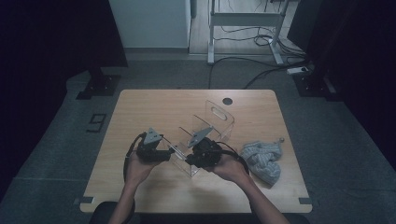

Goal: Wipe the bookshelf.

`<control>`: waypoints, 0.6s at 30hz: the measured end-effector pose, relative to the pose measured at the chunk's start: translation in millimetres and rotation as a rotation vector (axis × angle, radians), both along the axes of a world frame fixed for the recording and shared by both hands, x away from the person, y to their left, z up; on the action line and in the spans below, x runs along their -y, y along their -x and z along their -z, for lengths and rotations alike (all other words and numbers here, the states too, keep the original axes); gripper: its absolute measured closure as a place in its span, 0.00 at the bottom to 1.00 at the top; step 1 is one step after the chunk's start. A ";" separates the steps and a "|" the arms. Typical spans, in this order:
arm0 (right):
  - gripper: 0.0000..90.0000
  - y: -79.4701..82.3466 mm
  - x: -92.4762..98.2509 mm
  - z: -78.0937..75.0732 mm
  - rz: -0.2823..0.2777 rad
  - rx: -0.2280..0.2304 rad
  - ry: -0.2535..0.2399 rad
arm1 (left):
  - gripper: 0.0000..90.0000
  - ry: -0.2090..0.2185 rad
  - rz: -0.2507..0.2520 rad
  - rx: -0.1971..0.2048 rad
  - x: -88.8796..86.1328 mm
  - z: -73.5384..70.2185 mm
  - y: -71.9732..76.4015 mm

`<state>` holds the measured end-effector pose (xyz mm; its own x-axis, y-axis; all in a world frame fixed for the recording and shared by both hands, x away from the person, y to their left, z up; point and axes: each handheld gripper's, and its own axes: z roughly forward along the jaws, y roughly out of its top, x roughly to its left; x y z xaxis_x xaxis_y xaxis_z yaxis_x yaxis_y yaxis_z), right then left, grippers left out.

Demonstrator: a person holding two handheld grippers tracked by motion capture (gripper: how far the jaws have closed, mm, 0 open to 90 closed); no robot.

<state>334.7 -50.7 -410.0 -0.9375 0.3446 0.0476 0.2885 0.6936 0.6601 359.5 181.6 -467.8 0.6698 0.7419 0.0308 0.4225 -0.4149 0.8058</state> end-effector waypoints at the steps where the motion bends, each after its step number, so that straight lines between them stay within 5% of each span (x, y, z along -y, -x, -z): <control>1: 0.86 0.2 0.4 -0.2 0.000 0.001 -0.003 | 0.31 0.000 0.002 -0.001 0.1 0.0 0.0; 9: 0.69 -3.1 23.8 -6.3 0.042 0.011 -0.022 | 0.45 -0.007 0.007 0.002 -0.9 -1.7 2.5; 18: 0.55 -9.4 73.1 -2.9 0.153 0.016 -0.022 | 0.45 0.008 -0.032 0.005 -13.2 -0.4 1.0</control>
